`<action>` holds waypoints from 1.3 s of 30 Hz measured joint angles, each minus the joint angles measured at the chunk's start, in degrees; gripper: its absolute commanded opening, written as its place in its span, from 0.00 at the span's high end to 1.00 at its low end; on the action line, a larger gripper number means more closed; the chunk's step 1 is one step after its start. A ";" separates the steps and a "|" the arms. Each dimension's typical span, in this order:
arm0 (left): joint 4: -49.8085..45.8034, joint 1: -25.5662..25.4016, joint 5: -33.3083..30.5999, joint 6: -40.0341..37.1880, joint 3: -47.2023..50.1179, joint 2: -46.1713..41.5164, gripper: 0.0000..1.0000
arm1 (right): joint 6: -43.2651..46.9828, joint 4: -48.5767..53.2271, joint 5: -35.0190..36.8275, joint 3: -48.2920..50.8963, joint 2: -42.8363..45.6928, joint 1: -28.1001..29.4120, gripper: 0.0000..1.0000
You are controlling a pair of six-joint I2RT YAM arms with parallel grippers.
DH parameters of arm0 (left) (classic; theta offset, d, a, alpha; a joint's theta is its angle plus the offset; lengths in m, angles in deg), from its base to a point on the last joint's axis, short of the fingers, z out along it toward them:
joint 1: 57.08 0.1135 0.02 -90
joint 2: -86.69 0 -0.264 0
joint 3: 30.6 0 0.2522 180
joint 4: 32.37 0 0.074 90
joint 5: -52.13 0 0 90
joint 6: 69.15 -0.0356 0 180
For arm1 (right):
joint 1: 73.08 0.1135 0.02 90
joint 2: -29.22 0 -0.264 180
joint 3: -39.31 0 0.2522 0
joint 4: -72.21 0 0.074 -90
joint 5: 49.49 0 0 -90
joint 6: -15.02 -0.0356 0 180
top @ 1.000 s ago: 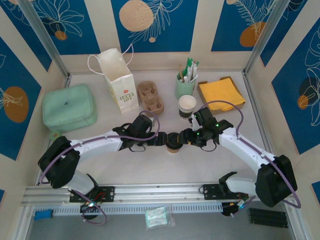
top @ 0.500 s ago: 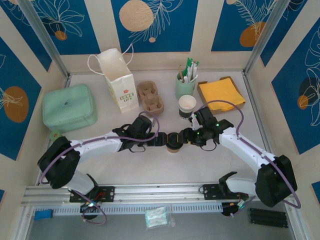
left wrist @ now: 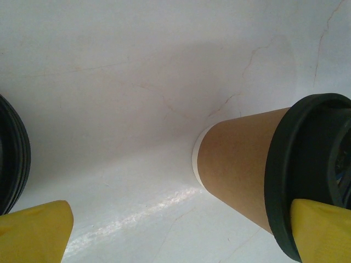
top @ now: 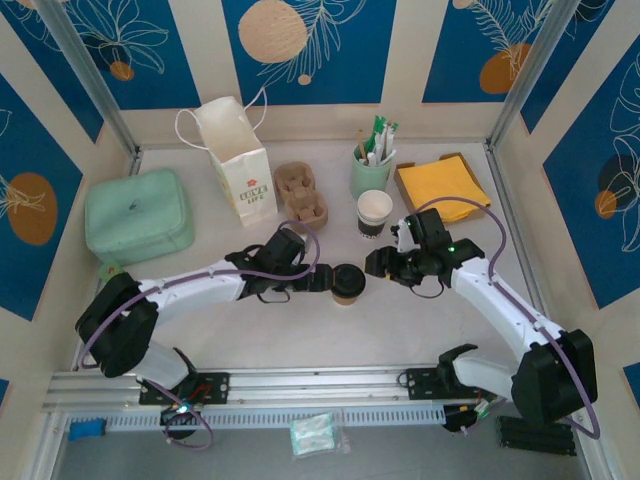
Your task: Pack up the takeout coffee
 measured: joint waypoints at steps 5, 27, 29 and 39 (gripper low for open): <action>-0.39 -0.04 0.00 -0.02 -0.24 0.07 0.00 | -0.02 -0.31 -0.68 2.56 -0.72 -0.09 0.47; -0.90 -0.09 -0.02 -0.66 -0.92 0.52 0.00 | -0.28 -5.64 -1.88 5.27 -4.48 0.98 0.47; -0.90 -0.09 -0.04 -0.66 -0.92 0.52 0.00 | -0.28 -5.92 -1.88 5.40 -4.44 0.98 0.48; -1.75 -0.11 -0.02 -1.07 -1.97 0.52 0.01 | 0.00 -1.99 -0.98 3.23 -3.39 1.05 0.44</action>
